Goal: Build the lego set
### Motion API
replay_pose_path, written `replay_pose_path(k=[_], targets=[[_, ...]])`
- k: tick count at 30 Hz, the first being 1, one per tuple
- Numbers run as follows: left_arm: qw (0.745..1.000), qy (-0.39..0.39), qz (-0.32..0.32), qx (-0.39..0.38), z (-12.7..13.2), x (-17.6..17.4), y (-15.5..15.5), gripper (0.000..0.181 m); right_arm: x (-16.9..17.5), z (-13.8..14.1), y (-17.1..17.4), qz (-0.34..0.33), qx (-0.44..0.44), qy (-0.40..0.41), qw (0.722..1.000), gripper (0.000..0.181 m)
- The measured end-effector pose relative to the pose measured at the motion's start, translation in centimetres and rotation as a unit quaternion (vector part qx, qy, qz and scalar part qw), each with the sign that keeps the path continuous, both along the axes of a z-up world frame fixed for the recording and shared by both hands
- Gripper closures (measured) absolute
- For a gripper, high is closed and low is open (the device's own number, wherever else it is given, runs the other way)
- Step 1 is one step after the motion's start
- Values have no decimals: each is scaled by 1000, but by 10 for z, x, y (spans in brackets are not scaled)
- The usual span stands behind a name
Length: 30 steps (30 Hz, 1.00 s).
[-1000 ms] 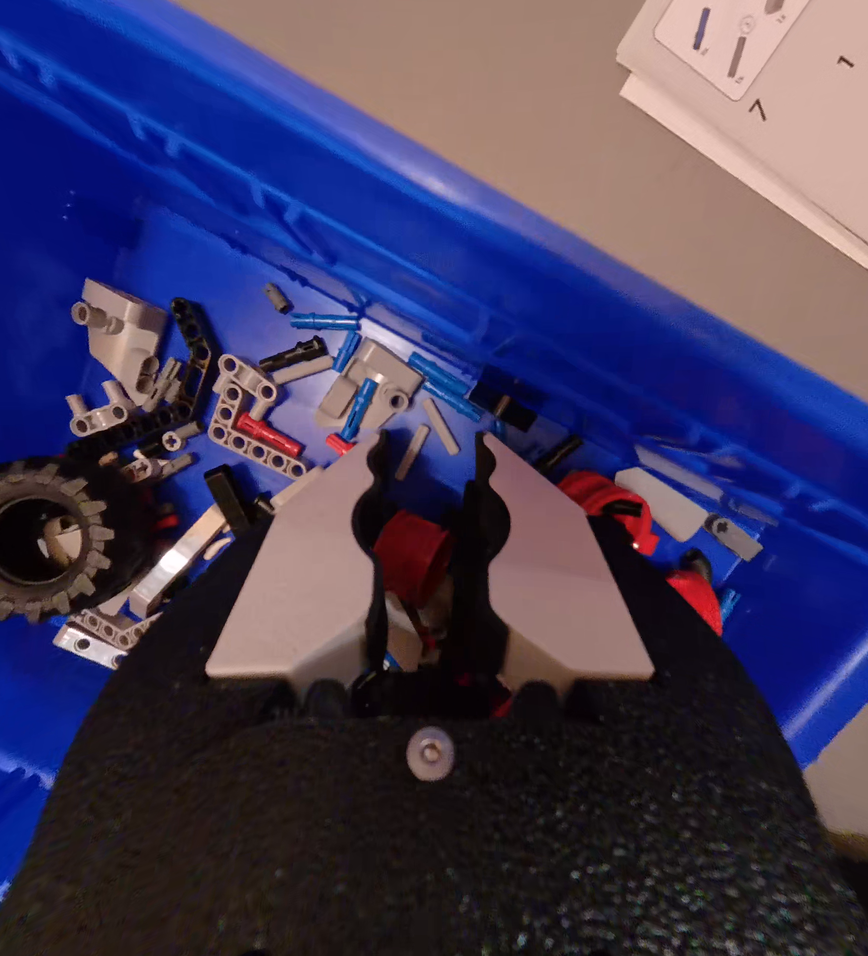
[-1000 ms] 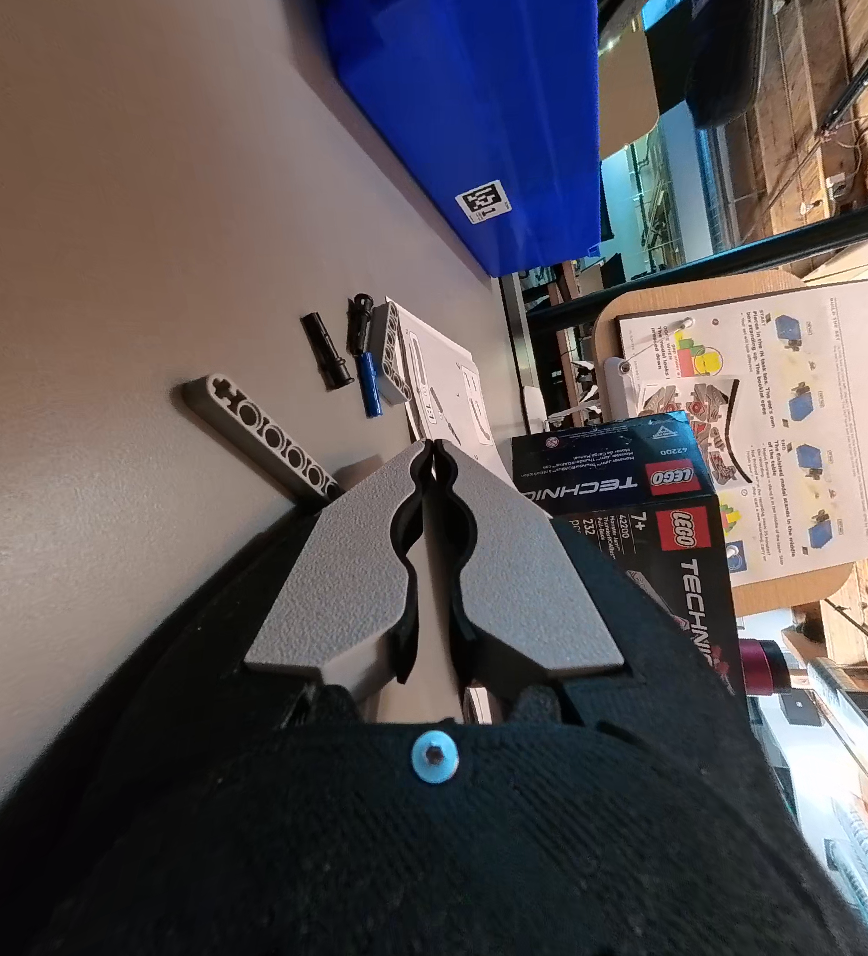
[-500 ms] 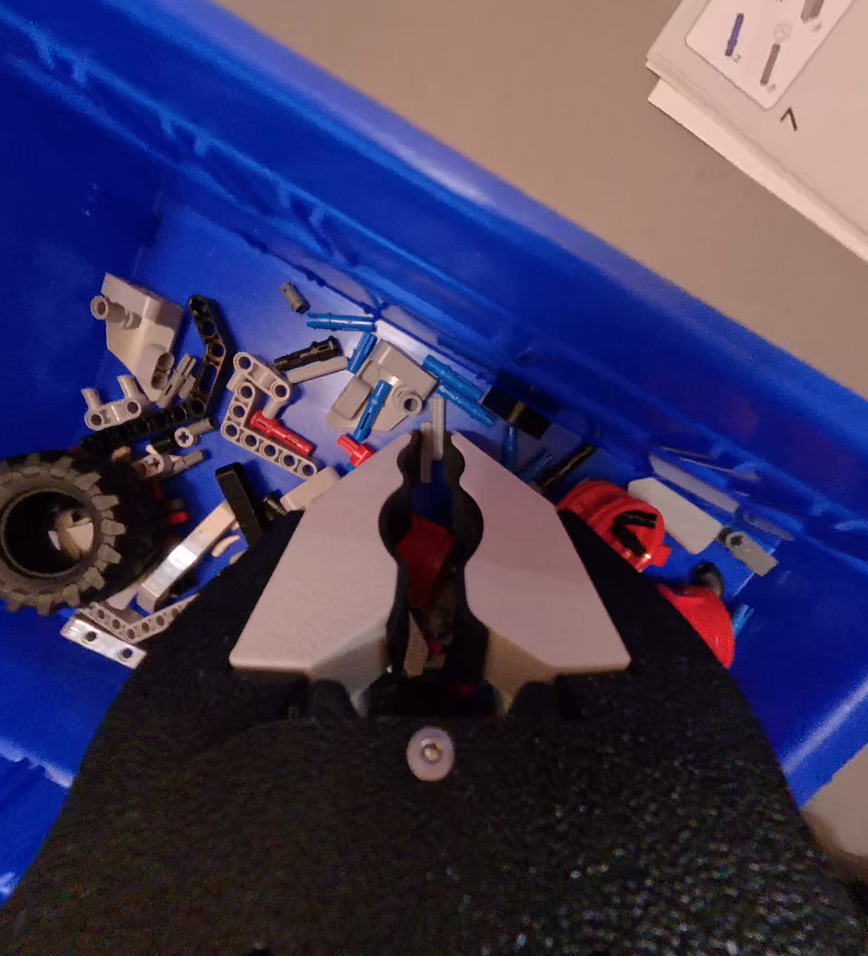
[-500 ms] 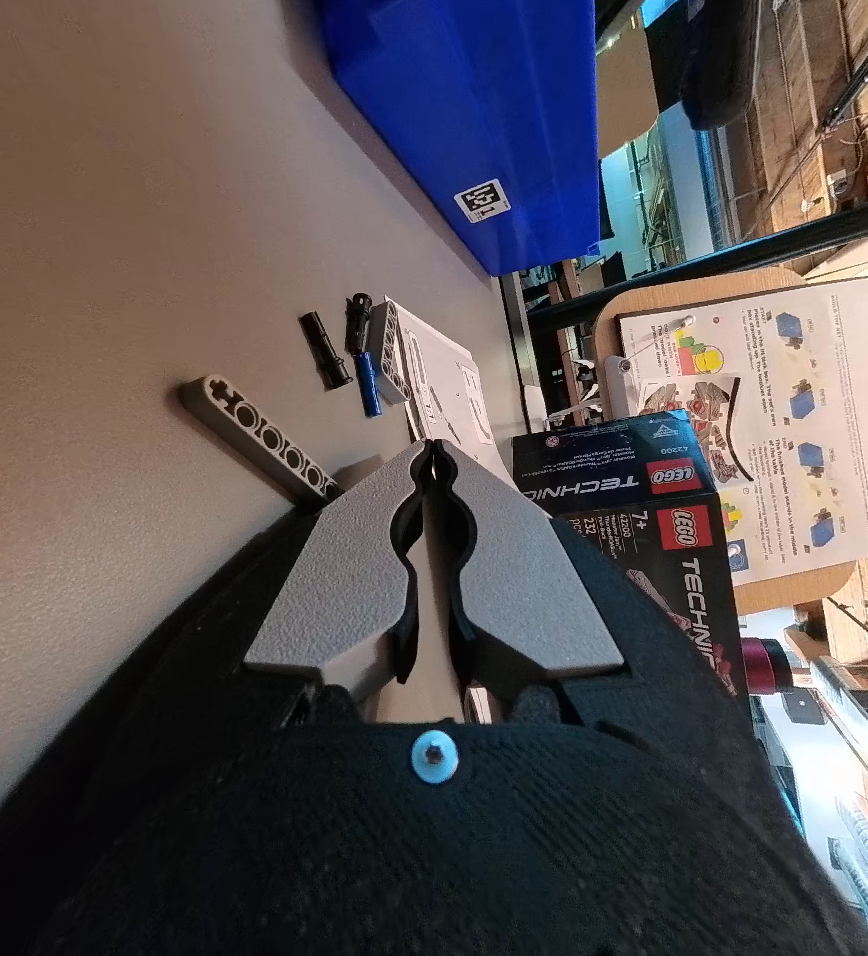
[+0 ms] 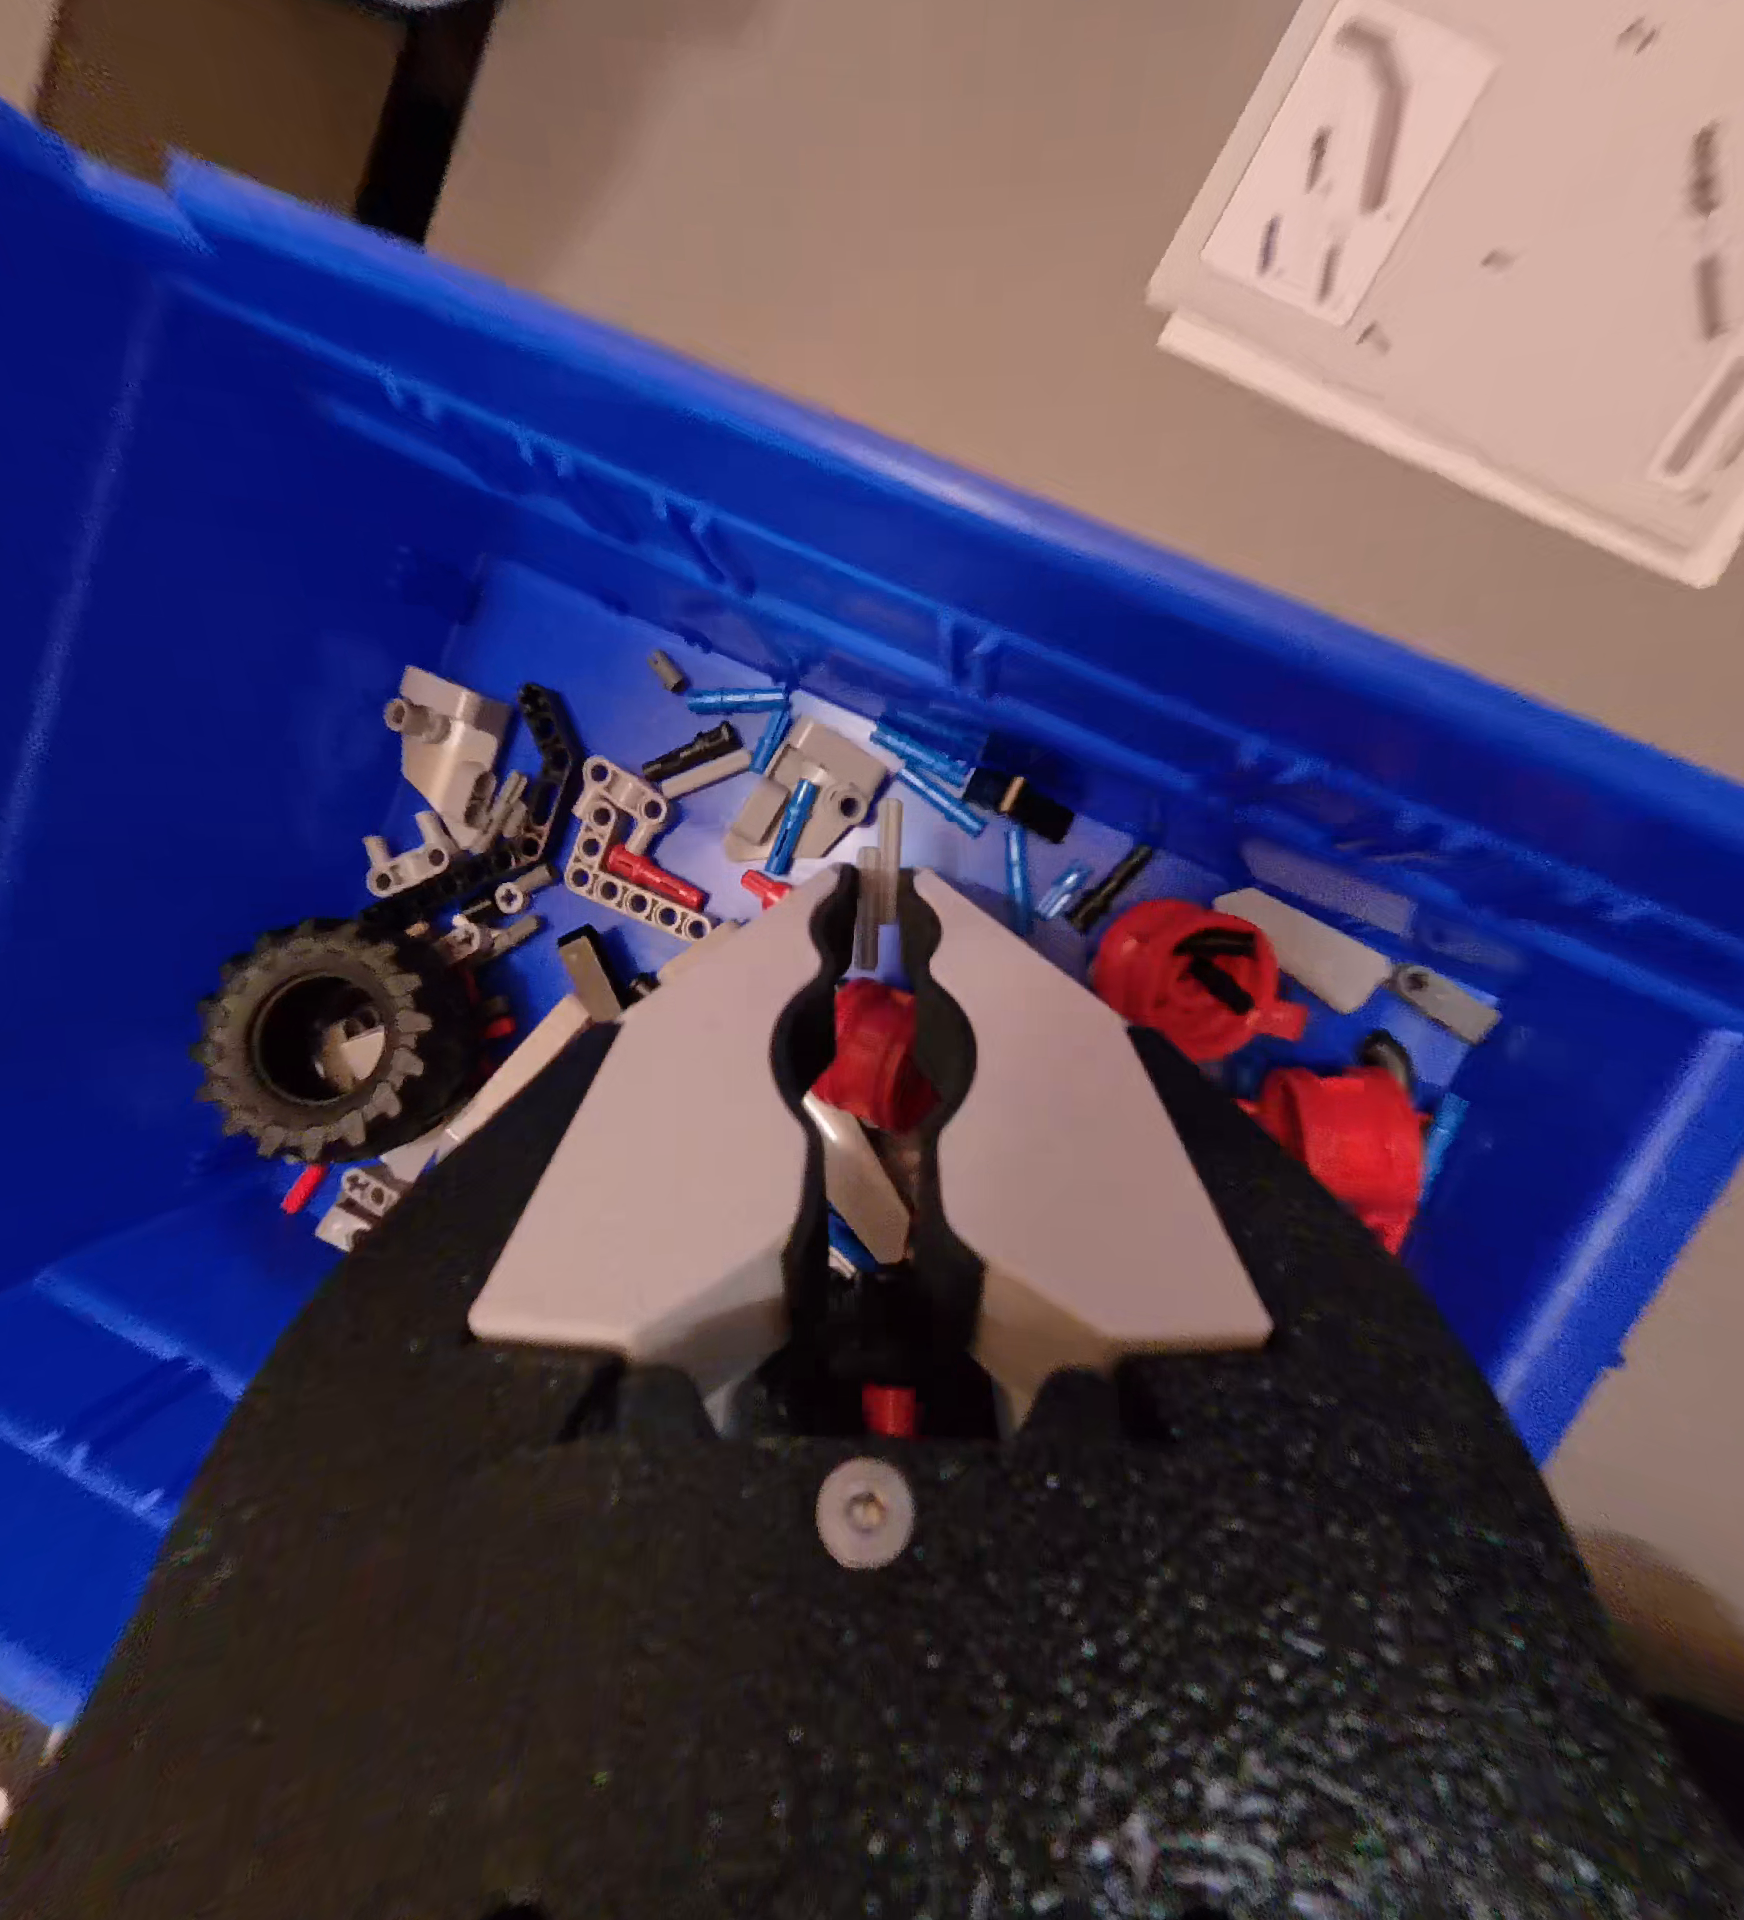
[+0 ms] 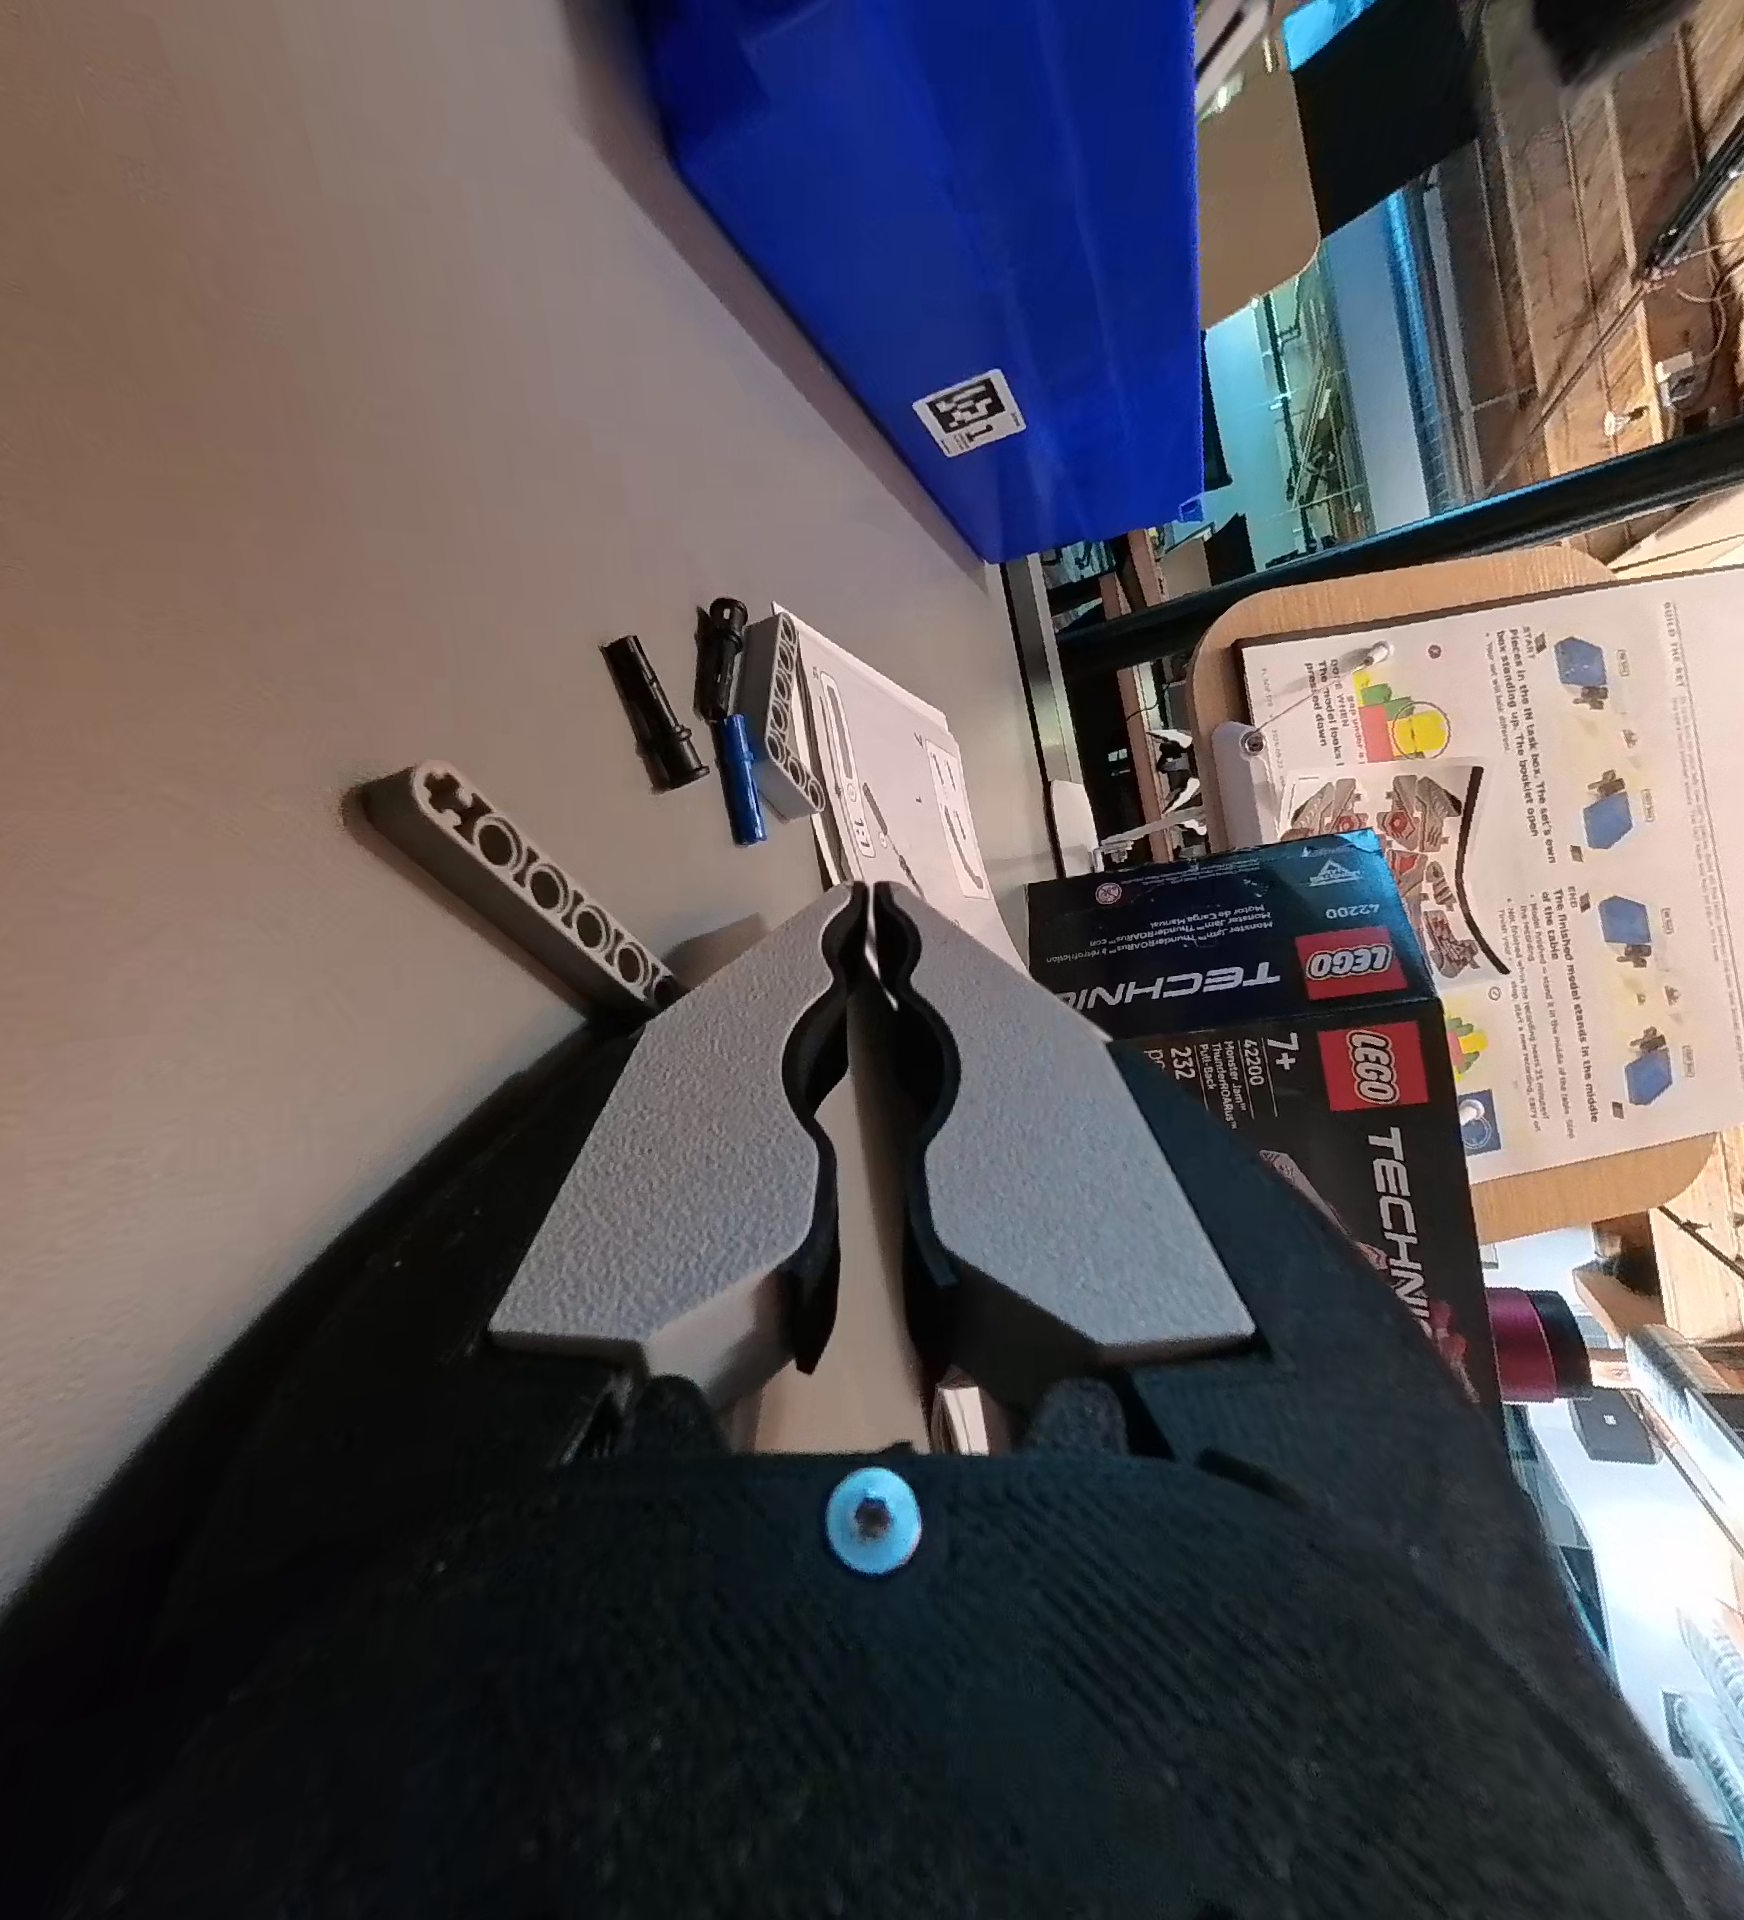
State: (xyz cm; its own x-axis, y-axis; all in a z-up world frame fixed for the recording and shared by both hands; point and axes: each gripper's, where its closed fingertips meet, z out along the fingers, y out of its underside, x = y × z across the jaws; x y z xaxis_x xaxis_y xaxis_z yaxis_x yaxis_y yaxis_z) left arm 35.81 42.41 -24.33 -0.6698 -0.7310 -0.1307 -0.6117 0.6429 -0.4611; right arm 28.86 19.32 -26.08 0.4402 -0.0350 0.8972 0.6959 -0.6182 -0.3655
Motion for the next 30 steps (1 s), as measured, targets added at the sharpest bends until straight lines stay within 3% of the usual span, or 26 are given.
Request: replay_pose_path(k=[1,7,11,14,19,22,26,30], targets=[[1000,-11,-5,-9,9,-2,-3,176,0,1,0,1,2,-1,1000,181],[996,-74,-39,-35,70,-39,-42,176,2,15,-2,-7,36,-13,999,181],[993,-86,-77,-28,80,-83,-89,176,-6,36,-7,3,84,-38,996,181],[992,-80,-90,-24,67,-108,-125,175,-3,40,-14,-4,94,-28,995,181],[992,-61,-88,-74,16,-120,-191,176,-15,55,-22,9,138,17,990,180],[990,-37,-100,-90,-10,-128,-225,176,-28,52,-27,13,111,-11,994,180],[996,-32,-66,-59,-37,-125,-234,176,-40,51,-35,11,102,-11,995,181],[995,-34,-45,-85,-39,-127,-242,175,-42,52,-44,11,95,-37,995,181]])
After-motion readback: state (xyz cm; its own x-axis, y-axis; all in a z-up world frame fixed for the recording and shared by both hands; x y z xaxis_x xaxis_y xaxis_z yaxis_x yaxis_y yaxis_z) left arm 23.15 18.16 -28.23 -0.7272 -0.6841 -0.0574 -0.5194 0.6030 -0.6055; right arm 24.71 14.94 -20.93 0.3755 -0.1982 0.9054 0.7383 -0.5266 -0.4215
